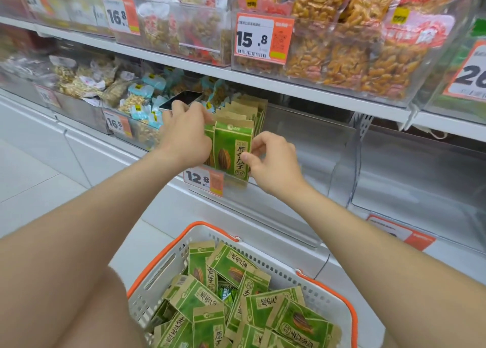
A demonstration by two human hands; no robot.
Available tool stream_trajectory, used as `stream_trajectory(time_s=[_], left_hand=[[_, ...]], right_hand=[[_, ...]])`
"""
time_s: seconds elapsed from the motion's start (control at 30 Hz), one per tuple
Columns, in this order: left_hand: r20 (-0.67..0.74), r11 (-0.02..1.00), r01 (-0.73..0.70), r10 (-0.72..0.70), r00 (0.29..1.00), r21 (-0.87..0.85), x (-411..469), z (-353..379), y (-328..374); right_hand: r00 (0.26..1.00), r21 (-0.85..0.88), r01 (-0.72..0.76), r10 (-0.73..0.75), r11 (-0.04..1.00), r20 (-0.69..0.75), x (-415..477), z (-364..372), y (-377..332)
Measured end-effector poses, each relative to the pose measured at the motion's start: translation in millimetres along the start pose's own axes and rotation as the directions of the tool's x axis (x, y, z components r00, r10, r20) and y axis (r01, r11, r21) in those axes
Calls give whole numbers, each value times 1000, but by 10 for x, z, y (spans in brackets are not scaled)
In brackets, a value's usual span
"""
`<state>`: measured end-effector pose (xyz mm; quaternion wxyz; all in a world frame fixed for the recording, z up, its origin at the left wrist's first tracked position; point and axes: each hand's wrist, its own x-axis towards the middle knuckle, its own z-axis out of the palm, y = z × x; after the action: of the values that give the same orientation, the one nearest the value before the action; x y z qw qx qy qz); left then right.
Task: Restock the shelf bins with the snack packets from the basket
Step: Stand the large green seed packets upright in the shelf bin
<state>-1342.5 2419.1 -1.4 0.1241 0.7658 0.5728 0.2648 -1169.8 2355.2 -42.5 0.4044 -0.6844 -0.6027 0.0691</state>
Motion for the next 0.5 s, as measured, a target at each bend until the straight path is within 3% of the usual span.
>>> stream_trajectory(time_s=[0.17,0.33,0.5], left_hand=[[50,992,34,-28,998,-123,41,185,-188],[-99,988,-11,-4,995,-154,30,223,-186],[-99,997,34,-41,994,-68,29,191,-132]], right_hand=[[996,-46,-87,88,995,29,110,273,-26],[994,3,-102,102,995,32,208,361,-76],[989,-63,-67,75,996,126,257,435,-104]])
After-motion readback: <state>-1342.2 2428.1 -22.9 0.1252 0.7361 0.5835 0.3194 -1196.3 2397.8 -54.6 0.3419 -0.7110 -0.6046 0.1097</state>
